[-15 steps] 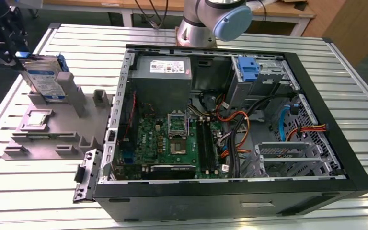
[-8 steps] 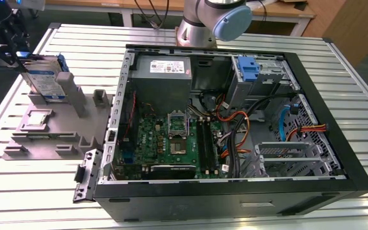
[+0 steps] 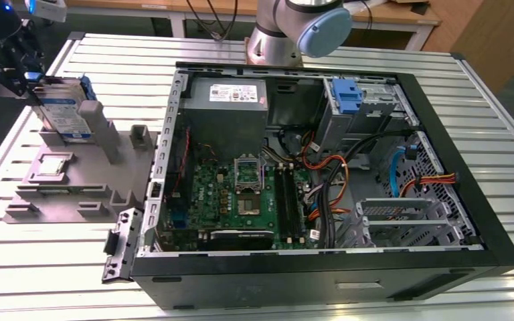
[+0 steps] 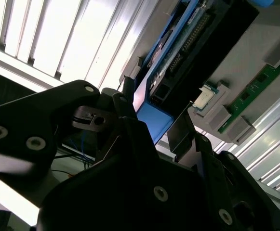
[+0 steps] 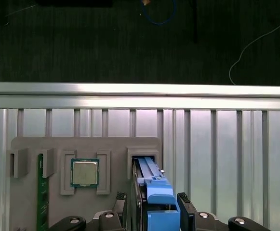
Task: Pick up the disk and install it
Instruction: 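Pick up the disk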
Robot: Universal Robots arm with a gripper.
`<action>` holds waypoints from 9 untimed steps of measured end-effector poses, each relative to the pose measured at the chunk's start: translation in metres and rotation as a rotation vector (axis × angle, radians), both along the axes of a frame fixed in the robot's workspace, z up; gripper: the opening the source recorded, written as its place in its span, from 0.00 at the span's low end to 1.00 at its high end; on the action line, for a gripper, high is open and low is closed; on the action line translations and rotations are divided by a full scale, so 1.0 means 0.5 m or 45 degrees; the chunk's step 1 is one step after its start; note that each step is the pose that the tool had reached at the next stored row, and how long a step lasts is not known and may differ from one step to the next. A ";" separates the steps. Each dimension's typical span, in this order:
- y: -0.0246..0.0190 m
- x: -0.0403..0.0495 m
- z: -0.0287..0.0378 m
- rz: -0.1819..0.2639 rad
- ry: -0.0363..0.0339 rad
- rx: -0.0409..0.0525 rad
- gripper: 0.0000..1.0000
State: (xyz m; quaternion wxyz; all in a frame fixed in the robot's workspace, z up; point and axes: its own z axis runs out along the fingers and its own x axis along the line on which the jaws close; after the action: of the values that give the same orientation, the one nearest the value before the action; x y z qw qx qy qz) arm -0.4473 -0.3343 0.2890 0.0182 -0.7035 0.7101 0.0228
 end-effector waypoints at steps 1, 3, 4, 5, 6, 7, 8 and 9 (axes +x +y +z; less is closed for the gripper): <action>0.0000 0.000 0.000 0.000 0.0001 0.000 0.53; -0.0001 0.000 0.000 0.001 -0.0001 0.000 0.53; -0.0002 0.000 0.000 0.001 -0.0001 -0.001 0.53; -0.0001 0.000 0.000 0.001 0.0000 -0.001 0.53; 0.0000 0.000 0.000 0.000 0.0008 -0.001 0.53; 0.0001 0.000 -0.001 -0.001 0.0028 -0.001 0.53; 0.0001 0.000 -0.001 -0.002 0.0048 -0.001 0.53; 0.0002 0.000 -0.001 -0.003 0.0066 -0.001 0.53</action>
State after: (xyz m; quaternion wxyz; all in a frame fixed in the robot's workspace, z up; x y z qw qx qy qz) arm -0.4473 -0.3342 0.2885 0.0161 -0.7026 0.7110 0.0244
